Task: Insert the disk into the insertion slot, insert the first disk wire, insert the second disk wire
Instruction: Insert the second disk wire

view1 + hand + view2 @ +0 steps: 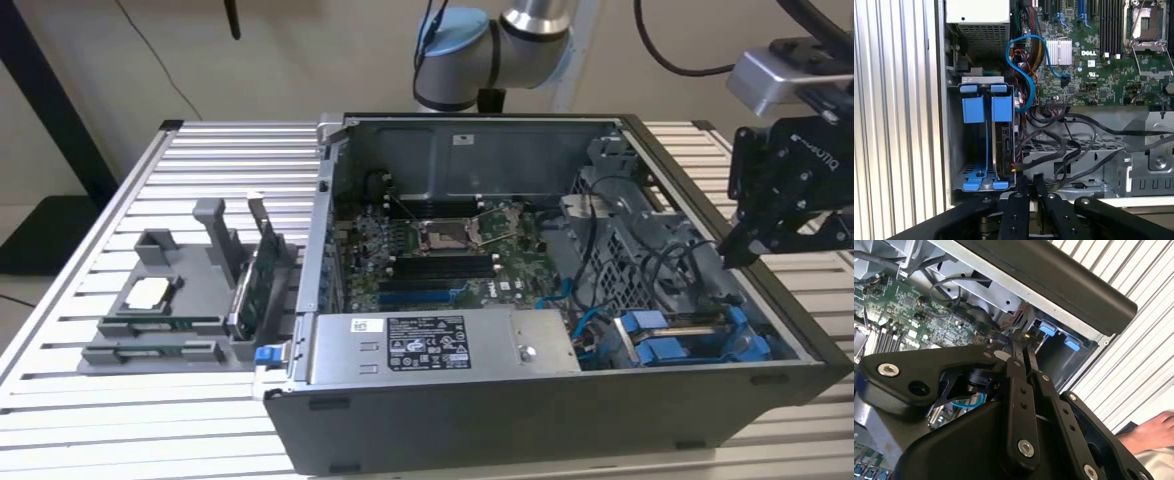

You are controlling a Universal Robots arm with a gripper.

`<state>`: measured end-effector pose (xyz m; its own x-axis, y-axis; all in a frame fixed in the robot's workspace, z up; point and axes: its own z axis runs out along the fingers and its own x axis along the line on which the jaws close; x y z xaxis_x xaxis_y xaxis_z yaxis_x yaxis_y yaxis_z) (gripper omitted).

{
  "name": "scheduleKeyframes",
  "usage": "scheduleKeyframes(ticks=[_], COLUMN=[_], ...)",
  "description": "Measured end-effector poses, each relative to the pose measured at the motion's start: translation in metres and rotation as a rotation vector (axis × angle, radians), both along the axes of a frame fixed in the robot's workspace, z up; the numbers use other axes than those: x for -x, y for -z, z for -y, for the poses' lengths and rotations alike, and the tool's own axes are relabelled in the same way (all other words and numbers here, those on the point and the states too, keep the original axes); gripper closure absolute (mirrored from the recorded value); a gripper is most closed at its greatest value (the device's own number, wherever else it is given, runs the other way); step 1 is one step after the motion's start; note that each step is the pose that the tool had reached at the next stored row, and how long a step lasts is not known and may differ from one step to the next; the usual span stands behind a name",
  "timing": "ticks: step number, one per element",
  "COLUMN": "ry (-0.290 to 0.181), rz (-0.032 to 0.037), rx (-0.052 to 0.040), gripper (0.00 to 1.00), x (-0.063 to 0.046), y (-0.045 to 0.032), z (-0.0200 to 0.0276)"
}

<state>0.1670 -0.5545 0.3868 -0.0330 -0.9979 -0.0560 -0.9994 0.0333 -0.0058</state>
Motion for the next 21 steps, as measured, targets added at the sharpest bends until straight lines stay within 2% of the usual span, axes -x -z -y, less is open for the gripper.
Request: scheduleKeyframes(ticks=[4, 9, 10, 14, 21], ry=[0.0, 0.0, 0.0, 0.0, 0.0], rz=[0.0001, 0.0002, 0.0002, 0.0002, 0.0002], rx=[0.0, 0.0, 0.0, -0.0001, 0.0002], gripper=[0.84, 0.84, 0.84, 0.84, 0.84], x=[0.01, 0.026, 0.033, 0.045, 0.054], y=[-0.0009, -0.0009, -0.0009, -0.0009, -0.0006], z=[0.0002, 0.0011, 0.0011, 0.0012, 0.0023])
